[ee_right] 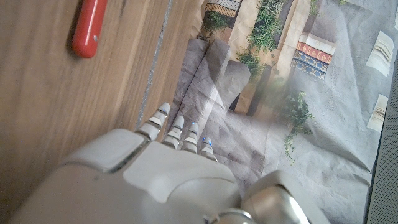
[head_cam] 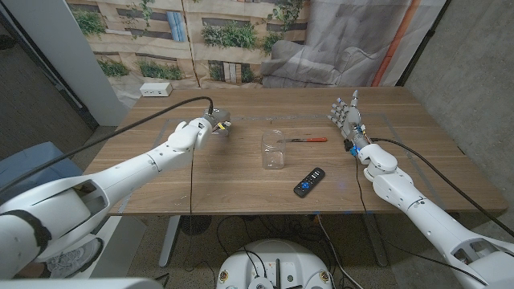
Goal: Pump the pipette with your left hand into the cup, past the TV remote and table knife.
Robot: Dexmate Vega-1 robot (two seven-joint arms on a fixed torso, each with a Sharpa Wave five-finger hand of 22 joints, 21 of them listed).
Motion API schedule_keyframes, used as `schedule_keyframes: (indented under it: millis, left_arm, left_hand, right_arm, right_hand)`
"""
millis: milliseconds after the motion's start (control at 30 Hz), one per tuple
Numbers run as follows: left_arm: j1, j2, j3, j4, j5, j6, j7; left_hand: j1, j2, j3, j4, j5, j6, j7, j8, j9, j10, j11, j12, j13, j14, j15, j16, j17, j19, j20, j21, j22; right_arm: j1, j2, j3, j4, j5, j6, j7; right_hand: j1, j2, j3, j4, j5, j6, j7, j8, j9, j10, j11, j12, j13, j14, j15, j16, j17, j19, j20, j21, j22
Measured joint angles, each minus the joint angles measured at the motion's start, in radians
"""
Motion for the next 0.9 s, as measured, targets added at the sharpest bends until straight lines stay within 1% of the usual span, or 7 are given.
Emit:
schedule_keyframes:
  millis: [533, 567, 600, 733, 900]
  left_arm:
    - [0.032, 0.042, -0.050, -0.095, 0.024, -0.003, -0.009]
    - [0.033, 0.043, -0.051, -0.097, 0.024, -0.003, -0.010]
    - [0.041, 0.050, -0.060, -0.114, 0.025, -0.003, -0.011]
    - [0.055, 0.063, -0.075, -0.143, 0.027, 0.000, -0.016]
    - [0.083, 0.087, -0.107, -0.198, 0.027, 0.006, -0.023]
  left_hand:
    - [0.000, 0.000, -0.003, 0.003, 0.000, -0.001, -0.001, -0.005, 0.000, 0.000, 0.000, -0.008, 0.000, 0.000, 0.000, 0.000, -0.001, 0.000, 0.000, 0.000, 0.000]
    - [0.004, -0.005, -0.003, 0.003, 0.000, -0.003, -0.003, -0.005, 0.000, 0.000, 0.000, -0.008, 0.000, 0.000, 0.000, 0.000, -0.002, 0.000, 0.000, 0.000, 0.000]
    - [0.005, -0.005, -0.003, 0.003, 0.000, -0.004, -0.004, -0.005, 0.000, 0.000, 0.000, -0.008, 0.000, 0.000, 0.000, -0.001, -0.003, 0.000, 0.000, 0.000, 0.000]
    - [0.005, -0.005, -0.007, -0.001, 0.000, -0.004, -0.004, -0.012, 0.000, -0.008, 0.000, -0.012, 0.000, 0.000, 0.000, -0.004, -0.002, 0.000, 0.000, 0.000, 0.000]
    - [0.005, -0.005, -0.011, 0.003, 0.000, -0.004, -0.004, -0.012, 0.000, -0.011, 0.000, -0.012, 0.000, 0.000, 0.000, -0.004, -0.002, -0.004, 0.004, 0.000, 0.000]
  right_arm:
    - [0.000, 0.000, 0.000, 0.000, 0.000, 0.000, 0.000]
    - [0.000, 0.000, 0.000, 0.000, 0.000, 0.000, 0.000]
    - [0.000, 0.000, 0.000, 0.000, 0.000, 0.000, 0.000]
    - [0.000, 0.000, 0.000, 0.000, 0.000, 0.000, 0.000]
    - [0.000, 0.000, 0.000, 0.000, 0.000, 0.000, 0.000]
  right_hand:
    - [0.000, 0.000, 0.000, 0.000, 0.000, 0.000, 0.000, 0.000, 0.000, 0.000, 0.000, 0.000, 0.000, 0.000, 0.000, 0.000, 0.000, 0.000, 0.000, 0.000, 0.000]
    - [0.000, 0.000, 0.000, 0.000, 0.000, 0.000, 0.000, 0.000, 0.000, 0.000, 0.000, 0.000, 0.000, 0.000, 0.000, 0.000, 0.000, 0.000, 0.000, 0.000, 0.000]
    - [0.000, 0.000, 0.000, 0.000, 0.000, 0.000, 0.000, 0.000, 0.000, 0.000, 0.000, 0.000, 0.000, 0.000, 0.000, 0.000, 0.000, 0.000, 0.000, 0.000, 0.000]
    - [0.000, 0.000, 0.000, 0.000, 0.000, 0.000, 0.000, 0.000, 0.000, 0.000, 0.000, 0.000, 0.000, 0.000, 0.000, 0.000, 0.000, 0.000, 0.000, 0.000, 0.000]
    - [0.000, 0.000, 0.000, 0.000, 0.000, 0.000, 0.000, 0.000, 0.000, 0.000, 0.000, 0.000, 0.000, 0.000, 0.000, 0.000, 0.000, 0.000, 0.000, 0.000, 0.000]
